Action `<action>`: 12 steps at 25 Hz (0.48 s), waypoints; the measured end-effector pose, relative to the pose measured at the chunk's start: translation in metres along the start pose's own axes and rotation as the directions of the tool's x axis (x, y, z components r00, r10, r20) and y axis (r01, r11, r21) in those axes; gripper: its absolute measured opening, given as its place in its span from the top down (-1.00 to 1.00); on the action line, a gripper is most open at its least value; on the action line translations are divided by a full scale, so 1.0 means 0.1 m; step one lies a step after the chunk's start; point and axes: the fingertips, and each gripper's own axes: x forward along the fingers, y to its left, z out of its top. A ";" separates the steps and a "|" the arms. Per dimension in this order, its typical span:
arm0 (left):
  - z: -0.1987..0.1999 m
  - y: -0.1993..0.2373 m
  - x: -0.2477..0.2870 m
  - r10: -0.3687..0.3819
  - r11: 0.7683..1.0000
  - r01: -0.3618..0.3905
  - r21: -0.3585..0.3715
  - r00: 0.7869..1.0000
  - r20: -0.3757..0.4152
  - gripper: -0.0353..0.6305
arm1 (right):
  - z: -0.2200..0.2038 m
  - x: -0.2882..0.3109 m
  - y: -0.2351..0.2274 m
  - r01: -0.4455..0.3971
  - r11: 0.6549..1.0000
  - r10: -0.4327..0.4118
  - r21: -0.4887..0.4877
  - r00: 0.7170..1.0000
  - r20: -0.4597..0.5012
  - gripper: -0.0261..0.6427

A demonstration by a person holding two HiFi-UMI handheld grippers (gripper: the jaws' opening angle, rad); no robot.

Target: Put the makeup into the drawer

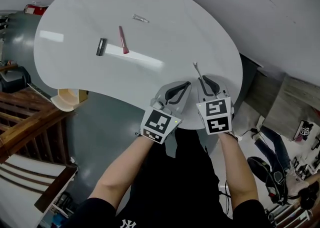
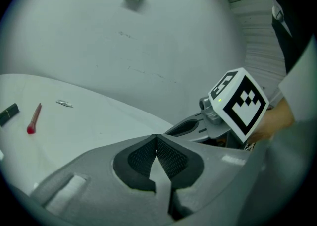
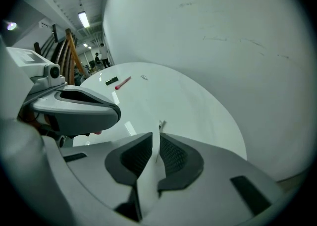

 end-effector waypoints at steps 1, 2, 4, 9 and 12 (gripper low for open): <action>-0.02 0.02 0.02 0.001 1.000 -0.001 -0.004 1.000 -0.001 0.87 | -0.02 0.04 -0.01 0.001 1.000 -0.001 -0.002 1.000 -0.013 0.76; -0.03 0.03 0.03 0.002 1.000 -0.002 -0.008 1.000 -0.003 0.87 | -0.04 0.08 -0.03 0.002 1.000 -0.002 -0.004 1.000 -0.025 0.76; -0.07 0.06 0.06 0.004 1.000 -0.004 -0.016 1.000 -0.005 0.87 | -0.08 0.15 -0.04 0.004 1.000 -0.004 -0.010 0.999 -0.050 0.76; -0.13 0.14 0.07 0.013 0.999 -0.014 -0.038 1.000 -0.012 0.87 | -0.12 0.28 -0.04 0.010 1.000 -0.013 -0.025 0.995 -0.098 0.76; -0.15 0.17 0.07 0.017 0.999 -0.017 -0.046 1.000 -0.014 0.87 | -0.13 0.31 -0.04 0.021 0.999 -0.028 -0.050 0.991 -0.128 0.76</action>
